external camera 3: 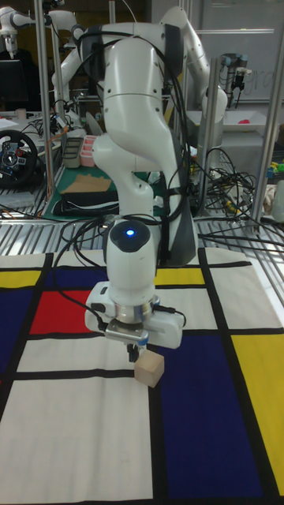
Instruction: Approach and touch the side of the small block
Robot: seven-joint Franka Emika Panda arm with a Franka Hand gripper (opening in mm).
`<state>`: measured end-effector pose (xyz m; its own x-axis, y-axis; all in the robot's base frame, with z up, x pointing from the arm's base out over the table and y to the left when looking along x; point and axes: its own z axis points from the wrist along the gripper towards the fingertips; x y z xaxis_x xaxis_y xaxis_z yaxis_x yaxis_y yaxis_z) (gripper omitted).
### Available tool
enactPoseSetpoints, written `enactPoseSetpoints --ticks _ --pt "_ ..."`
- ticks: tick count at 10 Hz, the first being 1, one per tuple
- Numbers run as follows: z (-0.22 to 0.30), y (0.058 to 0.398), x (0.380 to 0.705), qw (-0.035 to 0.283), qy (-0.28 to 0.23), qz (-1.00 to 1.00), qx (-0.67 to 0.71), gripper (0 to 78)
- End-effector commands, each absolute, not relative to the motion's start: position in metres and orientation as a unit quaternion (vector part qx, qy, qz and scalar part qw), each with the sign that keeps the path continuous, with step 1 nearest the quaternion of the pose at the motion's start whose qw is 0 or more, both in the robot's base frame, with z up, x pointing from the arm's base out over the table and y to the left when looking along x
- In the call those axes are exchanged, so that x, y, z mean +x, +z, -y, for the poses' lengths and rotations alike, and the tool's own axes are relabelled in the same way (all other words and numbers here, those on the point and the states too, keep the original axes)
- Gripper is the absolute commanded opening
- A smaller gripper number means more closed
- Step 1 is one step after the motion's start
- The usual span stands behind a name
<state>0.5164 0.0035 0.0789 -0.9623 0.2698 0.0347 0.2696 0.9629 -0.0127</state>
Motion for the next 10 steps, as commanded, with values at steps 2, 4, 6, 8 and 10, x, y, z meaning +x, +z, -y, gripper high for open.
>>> enactPoseSetpoints --ticks 2,4,6,8,10 --pt "-0.0053 0.0786 0.5197 0.013 0.009 0.99 -0.139 0.0" --pt "-0.0047 0.0711 0.5199 0.009 0.012 0.99 -0.138 0.0" --pt "-0.0048 0.0712 0.5201 0.007 0.01 0.99 -0.138 0.0" --pt "-0.0049 0.0715 0.5207 0.006 0.008 0.99 -0.139 0.0" --pt "-0.0052 0.0718 0.521 0.006 0.008 0.99 -0.139 0.0"
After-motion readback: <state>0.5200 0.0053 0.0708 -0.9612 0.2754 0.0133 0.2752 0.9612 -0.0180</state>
